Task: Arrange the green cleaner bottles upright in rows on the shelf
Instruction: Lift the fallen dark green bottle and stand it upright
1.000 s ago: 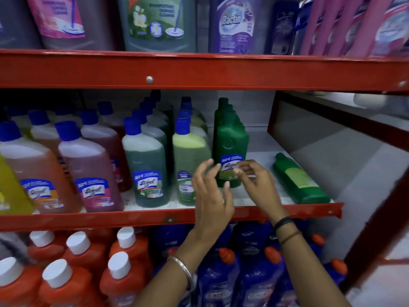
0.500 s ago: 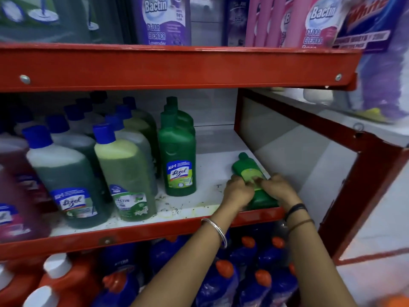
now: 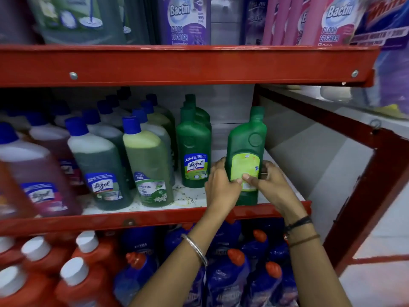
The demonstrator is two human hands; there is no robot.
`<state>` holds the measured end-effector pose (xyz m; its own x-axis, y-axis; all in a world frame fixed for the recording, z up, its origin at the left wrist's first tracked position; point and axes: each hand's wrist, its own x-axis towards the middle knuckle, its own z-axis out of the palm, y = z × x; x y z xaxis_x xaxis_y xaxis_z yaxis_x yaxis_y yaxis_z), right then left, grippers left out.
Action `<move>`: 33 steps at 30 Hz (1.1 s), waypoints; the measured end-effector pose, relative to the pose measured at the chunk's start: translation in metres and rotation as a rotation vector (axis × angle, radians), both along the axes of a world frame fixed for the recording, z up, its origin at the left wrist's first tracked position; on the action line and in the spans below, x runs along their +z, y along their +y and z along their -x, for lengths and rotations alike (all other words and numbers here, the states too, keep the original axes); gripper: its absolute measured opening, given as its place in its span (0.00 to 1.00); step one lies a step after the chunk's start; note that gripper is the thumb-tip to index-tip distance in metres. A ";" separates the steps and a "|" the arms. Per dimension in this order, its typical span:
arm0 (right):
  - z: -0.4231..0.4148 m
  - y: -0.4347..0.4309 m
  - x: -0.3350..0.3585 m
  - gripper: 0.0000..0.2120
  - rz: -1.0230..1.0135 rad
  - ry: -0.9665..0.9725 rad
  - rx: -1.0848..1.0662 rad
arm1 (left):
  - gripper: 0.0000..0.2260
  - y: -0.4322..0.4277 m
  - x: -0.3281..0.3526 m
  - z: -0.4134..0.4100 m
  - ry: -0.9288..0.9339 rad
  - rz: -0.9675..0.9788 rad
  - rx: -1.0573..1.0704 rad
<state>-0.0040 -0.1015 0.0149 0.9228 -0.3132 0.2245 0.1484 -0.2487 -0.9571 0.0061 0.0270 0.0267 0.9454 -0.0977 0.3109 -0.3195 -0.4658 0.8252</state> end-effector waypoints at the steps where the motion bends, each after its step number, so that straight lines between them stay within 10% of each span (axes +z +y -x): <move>1: 0.001 0.010 0.001 0.20 0.032 -0.027 0.016 | 0.27 0.011 0.000 0.004 -0.037 -0.002 0.021; 18: -0.005 0.097 -0.018 0.19 0.178 -0.104 -0.044 | 0.23 0.090 -0.032 0.010 -0.146 0.004 0.122; 28: -0.002 0.127 0.003 0.38 0.288 -0.041 -0.069 | 0.10 0.100 -0.047 0.026 -0.301 0.099 0.066; 33: -0.007 0.122 0.010 0.21 0.163 -0.086 0.052 | 0.23 0.104 -0.046 0.031 -0.291 0.111 -0.131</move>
